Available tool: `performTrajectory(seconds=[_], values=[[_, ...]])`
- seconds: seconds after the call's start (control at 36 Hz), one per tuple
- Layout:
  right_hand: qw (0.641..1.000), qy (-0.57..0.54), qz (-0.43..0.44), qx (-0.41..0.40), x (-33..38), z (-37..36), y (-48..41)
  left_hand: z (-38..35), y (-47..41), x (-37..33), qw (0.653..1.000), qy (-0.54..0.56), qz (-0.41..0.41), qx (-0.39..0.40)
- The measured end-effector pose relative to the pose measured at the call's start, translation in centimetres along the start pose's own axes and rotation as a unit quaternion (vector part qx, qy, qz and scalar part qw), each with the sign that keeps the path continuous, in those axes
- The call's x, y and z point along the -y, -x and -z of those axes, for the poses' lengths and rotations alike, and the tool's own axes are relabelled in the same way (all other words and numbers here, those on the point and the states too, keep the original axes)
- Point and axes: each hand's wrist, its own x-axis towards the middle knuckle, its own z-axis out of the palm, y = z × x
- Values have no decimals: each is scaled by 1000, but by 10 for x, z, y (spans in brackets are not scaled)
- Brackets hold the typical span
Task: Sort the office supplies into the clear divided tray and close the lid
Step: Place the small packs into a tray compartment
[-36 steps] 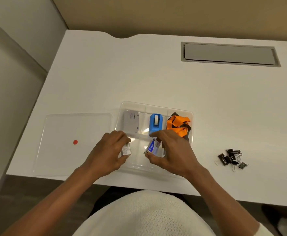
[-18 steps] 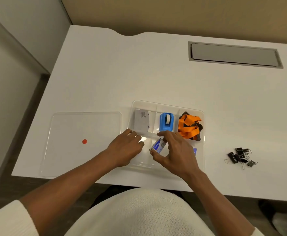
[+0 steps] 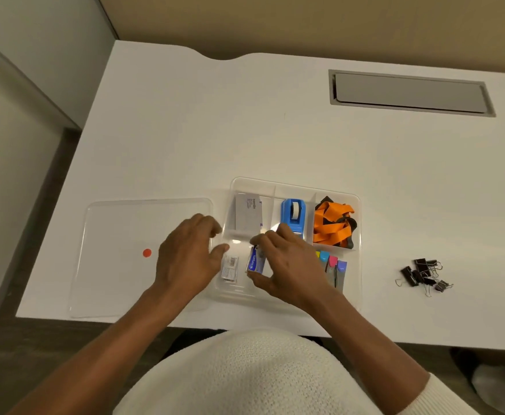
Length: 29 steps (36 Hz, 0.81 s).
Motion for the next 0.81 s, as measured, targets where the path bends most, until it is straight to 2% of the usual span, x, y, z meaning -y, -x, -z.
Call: performTrajectory(seconds=[0.08, 0.22, 0.33, 0.47, 0.81], values=[[996, 57, 42, 54, 8, -7, -12, -12, 7, 12, 994, 42, 100, -15], [984, 129, 56, 108, 23, -21, -21, -29, 16, 24, 978, 106, 176, 27], [977, 156, 60, 134, 27, -34, -24, -35, 19, 26, 972, 129, 191, 55], [981, 131, 48, 135, 24, -43, -26, -38, 20, 27, 966, 149, 203, 66], [978, 116, 65, 160, 12, -28, -39, -37, 18, 30, 958, 169, 212, 90]])
